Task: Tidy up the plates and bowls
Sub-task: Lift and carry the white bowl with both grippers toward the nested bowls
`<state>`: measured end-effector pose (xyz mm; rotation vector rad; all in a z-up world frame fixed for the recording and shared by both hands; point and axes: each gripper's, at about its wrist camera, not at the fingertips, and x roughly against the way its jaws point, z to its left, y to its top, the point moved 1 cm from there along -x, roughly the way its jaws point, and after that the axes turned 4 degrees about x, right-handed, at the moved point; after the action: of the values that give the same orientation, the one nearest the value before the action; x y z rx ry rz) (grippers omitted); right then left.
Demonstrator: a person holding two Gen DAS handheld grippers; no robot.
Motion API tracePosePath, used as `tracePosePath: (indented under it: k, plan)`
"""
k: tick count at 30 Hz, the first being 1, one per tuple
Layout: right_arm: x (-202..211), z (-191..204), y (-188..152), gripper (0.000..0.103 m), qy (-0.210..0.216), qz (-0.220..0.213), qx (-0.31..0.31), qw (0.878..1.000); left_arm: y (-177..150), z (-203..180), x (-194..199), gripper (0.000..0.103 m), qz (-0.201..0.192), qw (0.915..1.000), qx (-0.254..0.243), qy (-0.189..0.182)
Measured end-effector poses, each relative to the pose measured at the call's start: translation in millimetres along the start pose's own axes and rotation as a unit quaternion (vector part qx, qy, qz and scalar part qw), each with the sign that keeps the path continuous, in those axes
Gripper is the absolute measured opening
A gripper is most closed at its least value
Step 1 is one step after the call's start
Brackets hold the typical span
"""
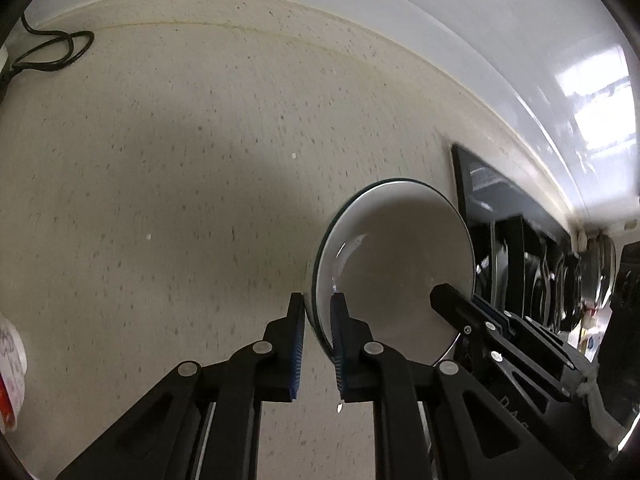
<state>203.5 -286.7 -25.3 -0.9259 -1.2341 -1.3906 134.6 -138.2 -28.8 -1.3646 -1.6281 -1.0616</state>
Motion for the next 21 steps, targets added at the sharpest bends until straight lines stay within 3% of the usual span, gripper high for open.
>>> tracePosePath:
  k: [10, 21]
  plan:
    - [-1, 11, -37, 0.014, -0.001, 0.018, -0.011, 1.0, -33, 6, 9, 0.013, 0.013, 0.9997, -0.016, 0.012]
    - [18, 25, -47, 0.014, 0.0, 0.017, -0.007, 1.0, -58, 21, 29, 0.013, 0.02, 0.9994, -0.028, -0.001]
